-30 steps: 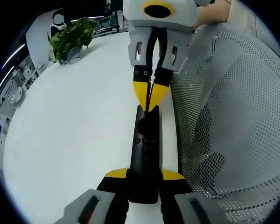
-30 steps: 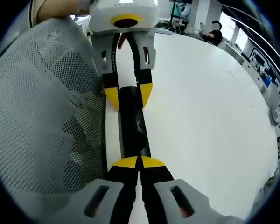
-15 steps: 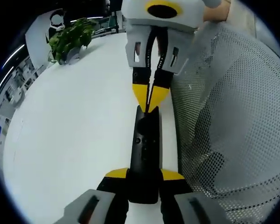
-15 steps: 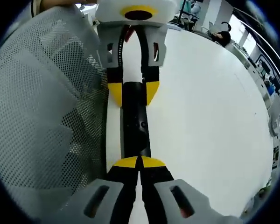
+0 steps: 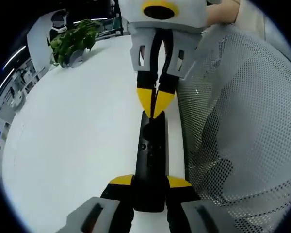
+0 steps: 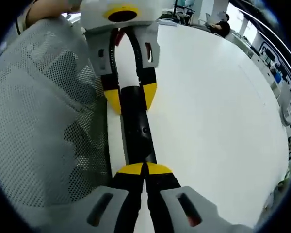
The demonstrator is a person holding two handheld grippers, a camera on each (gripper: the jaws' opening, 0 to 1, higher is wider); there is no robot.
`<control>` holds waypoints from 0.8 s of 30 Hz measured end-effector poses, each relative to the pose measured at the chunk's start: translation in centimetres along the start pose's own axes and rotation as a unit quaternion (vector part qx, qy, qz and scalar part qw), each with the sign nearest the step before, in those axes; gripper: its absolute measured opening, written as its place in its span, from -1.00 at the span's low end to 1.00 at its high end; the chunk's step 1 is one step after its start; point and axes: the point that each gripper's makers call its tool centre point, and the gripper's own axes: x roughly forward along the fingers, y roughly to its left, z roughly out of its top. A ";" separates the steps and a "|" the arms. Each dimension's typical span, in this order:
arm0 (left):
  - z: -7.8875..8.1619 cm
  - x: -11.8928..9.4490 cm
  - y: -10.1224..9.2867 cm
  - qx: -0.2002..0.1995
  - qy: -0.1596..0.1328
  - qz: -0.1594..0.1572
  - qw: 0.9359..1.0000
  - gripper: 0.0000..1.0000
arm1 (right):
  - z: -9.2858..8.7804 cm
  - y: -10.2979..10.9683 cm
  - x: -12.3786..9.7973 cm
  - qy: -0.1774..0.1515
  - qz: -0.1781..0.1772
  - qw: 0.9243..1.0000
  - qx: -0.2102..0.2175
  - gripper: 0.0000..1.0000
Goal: Press the specified remote control buttons in sequence, fully releasing each button before pressing the next.
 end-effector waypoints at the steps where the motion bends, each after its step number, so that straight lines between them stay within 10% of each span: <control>1: 0.0 0.0 0.0 0.000 0.000 0.000 1.000 -0.52 | 0.0 0.0 0.0 -0.009 0.001 1.000 -0.001 -1.00; 3: 0.0 0.0 0.0 -0.004 -0.001 0.000 1.000 -0.52 | -0.1 -0.1 -0.1 -0.019 0.005 0.999 0.050 -1.00; 24: 0.0 0.1 0.0 -0.005 -0.001 0.000 1.000 -0.52 | 0.4 -0.2 0.5 -0.003 0.004 1.000 -0.012 -1.00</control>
